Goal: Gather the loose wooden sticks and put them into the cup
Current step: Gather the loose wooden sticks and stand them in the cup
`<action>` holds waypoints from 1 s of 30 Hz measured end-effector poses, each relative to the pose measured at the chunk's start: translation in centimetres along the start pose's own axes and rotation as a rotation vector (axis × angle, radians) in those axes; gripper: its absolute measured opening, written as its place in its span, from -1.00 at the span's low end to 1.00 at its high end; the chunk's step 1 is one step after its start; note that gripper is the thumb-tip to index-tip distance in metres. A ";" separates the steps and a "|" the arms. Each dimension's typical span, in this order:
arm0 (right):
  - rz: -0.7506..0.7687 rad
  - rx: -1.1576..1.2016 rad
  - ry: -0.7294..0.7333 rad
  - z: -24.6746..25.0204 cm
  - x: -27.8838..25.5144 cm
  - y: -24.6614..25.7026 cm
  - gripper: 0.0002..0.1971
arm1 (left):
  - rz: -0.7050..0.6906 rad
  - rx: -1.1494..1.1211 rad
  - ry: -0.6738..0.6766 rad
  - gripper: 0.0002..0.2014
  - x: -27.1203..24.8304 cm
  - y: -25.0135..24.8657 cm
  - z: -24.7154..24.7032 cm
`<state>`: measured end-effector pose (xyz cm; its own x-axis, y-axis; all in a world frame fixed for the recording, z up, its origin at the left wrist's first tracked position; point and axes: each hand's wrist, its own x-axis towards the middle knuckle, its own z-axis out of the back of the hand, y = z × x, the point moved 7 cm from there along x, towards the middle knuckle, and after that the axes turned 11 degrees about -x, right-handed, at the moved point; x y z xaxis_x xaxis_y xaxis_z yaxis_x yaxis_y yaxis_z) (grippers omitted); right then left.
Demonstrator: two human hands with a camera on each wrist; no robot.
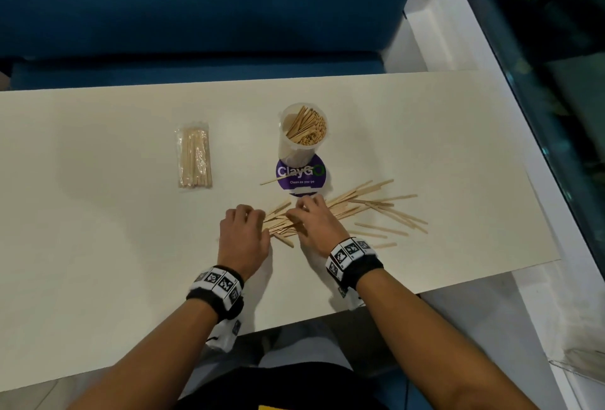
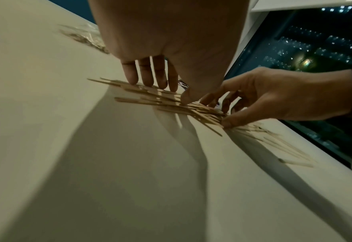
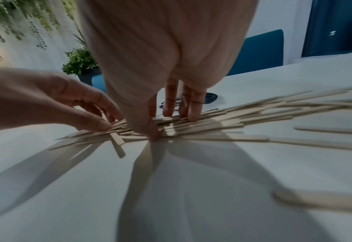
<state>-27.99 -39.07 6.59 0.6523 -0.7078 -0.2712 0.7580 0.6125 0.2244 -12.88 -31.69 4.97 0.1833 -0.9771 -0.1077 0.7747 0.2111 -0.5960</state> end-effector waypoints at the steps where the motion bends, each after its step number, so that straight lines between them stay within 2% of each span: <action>1: 0.027 0.010 -0.013 0.0 0.2 0.4 -0.52 | -0.012 -0.009 -0.012 -0.68 -0.4 0.3 0.4; 3: 0.042 0.043 -0.066 0.4 0.3 0.6 -0.52 | -0.065 -0.042 -0.039 -0.61 -1.0 0.5 1.5; 5: -0.013 0.032 -0.110 0.9 0.0 -0.2 -0.47 | -0.153 -0.035 -0.027 -0.46 -0.8 -0.1 1.9; 8: -0.082 -0.093 -0.037 0.9 -0.6 -1.8 -0.34 | -0.189 0.024 0.096 -0.29 0.0 -0.9 1.0; 11: -0.063 -0.113 -0.003 0.8 -0.5 -2.2 -0.44 | -0.189 0.057 0.163 -0.41 0.3 -1.2 -0.3; 17: 0.050 -0.080 -0.074 0.9 0.3 -1.4 -0.74 | -0.246 0.073 0.113 -0.70 1.0 -1.4 -1.2; 22: 0.121 -0.083 -0.124 0.7 0.0 -2.3 -0.82 | -0.245 0.029 0.108 -0.78 0.7 -1.5 -2.3; 26: 0.169 -0.086 -0.162 1.1 -0.3 -2.8 -0.89 | -0.220 0.072 0.153 -0.68 0.3 -1.6 -3.0; 30: 0.170 -0.096 -0.124 1.2 -0.3 -3.8 -0.88 | -0.221 0.150 0.172 -0.73 0.0 -1.9 -3.3</action>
<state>-31.00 -41.62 6.96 0.7709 -0.6259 -0.1186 0.6368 0.7531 0.1649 -16.36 -32.23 3.52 -0.0951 -0.9870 -0.1294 0.8674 -0.0184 -0.4973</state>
